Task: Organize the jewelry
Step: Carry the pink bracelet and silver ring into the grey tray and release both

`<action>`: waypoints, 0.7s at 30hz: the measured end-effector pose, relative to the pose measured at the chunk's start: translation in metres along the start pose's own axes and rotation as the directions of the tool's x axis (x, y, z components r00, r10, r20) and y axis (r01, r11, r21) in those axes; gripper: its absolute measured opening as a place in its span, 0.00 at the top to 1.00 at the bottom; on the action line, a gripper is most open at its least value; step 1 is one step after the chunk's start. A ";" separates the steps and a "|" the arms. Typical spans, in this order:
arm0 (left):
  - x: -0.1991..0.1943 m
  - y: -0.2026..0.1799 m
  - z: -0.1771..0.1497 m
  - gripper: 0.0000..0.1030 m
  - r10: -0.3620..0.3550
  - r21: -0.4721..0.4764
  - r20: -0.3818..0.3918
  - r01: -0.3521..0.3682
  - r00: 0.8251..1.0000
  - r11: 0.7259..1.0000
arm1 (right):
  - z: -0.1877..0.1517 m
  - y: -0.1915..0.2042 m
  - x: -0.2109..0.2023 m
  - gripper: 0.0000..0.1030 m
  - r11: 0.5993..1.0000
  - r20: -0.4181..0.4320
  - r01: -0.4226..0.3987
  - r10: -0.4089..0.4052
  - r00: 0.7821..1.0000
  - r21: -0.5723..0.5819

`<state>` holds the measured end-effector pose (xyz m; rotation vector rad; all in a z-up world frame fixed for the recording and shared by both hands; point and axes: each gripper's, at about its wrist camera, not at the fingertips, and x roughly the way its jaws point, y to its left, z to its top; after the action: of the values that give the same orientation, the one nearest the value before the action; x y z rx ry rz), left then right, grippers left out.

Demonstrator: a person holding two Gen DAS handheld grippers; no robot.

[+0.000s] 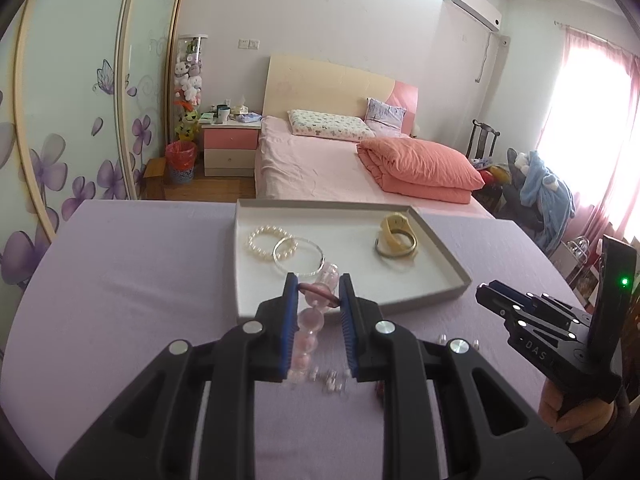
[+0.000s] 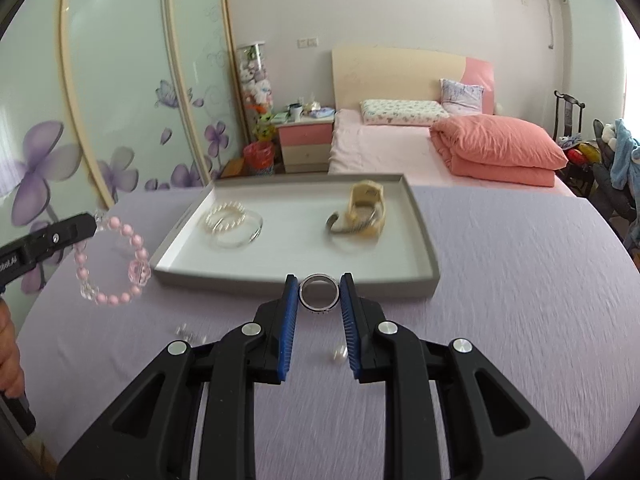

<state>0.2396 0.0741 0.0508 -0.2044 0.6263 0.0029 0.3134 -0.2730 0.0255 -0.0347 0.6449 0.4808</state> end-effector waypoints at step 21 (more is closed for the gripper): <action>0.140 -0.011 0.061 0.80 -0.026 -0.033 -0.091 0.023 0.996 0.999 | 0.038 -0.022 0.095 0.78 0.997 -0.037 0.064 -0.062 0.997 0.031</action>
<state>0.3892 0.0662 0.0198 -0.2444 0.7151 -0.0201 0.4111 -0.2461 -0.0025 -0.0330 0.6847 0.4095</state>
